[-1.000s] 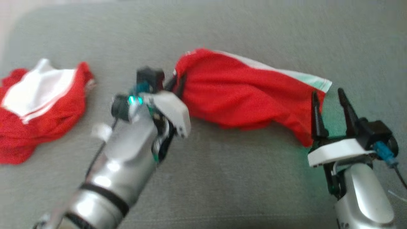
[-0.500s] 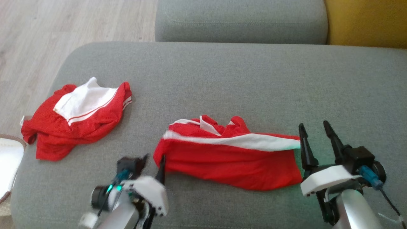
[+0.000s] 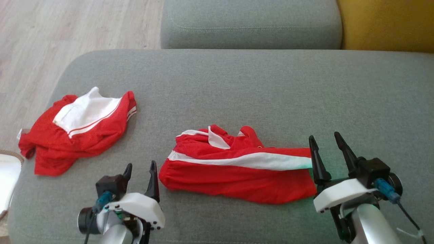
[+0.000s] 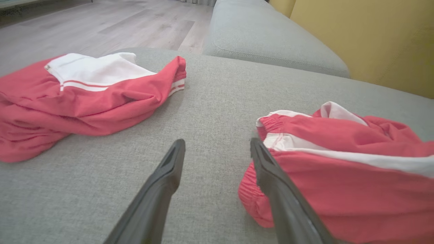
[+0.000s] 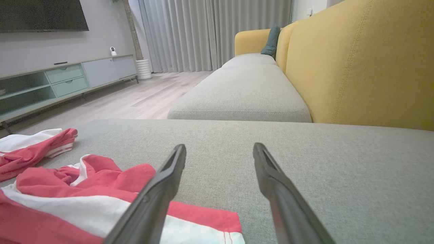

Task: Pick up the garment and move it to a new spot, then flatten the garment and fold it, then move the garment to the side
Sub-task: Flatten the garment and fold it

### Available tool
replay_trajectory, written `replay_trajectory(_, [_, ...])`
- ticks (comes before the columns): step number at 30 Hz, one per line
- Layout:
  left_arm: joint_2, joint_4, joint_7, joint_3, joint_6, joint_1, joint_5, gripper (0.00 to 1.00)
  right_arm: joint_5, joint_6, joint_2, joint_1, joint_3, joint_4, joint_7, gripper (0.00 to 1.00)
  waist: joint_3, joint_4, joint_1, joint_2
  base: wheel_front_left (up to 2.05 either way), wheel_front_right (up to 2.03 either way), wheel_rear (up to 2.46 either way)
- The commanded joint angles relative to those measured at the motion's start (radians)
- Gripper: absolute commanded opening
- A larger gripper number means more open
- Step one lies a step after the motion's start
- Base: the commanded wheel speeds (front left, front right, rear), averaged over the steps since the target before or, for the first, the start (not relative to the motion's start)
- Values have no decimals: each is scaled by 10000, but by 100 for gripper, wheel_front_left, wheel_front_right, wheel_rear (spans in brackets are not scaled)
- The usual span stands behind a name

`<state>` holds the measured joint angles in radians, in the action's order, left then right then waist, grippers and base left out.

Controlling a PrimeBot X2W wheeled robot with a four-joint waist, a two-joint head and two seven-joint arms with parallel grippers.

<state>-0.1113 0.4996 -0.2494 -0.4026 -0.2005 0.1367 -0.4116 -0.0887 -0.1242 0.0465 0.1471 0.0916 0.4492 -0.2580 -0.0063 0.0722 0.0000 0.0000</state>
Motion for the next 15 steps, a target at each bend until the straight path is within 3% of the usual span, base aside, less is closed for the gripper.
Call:
replay_trajectory(1, [103, -465, -123, 648, 319, 310, 101, 100, -99, -65, 37, 125, 286, -292, -38, 100, 58, -60, 0, 0, 0, 0, 0])
replay_trajectory(7, [385, -476, -124, 1032, 1467, 554, 32, 100, -73, -65, 37, 165, 316, -302, -38, 100, 235, -178, 0, 0, 0, 0, 0])
replay_trajectory(15, [462, 964, -124, 1355, 2691, 1532, -68, 100, 6, -65, 37, 312, 327, -298, -38, 100, 555, -334, 0, 0, 0, 0, 0])
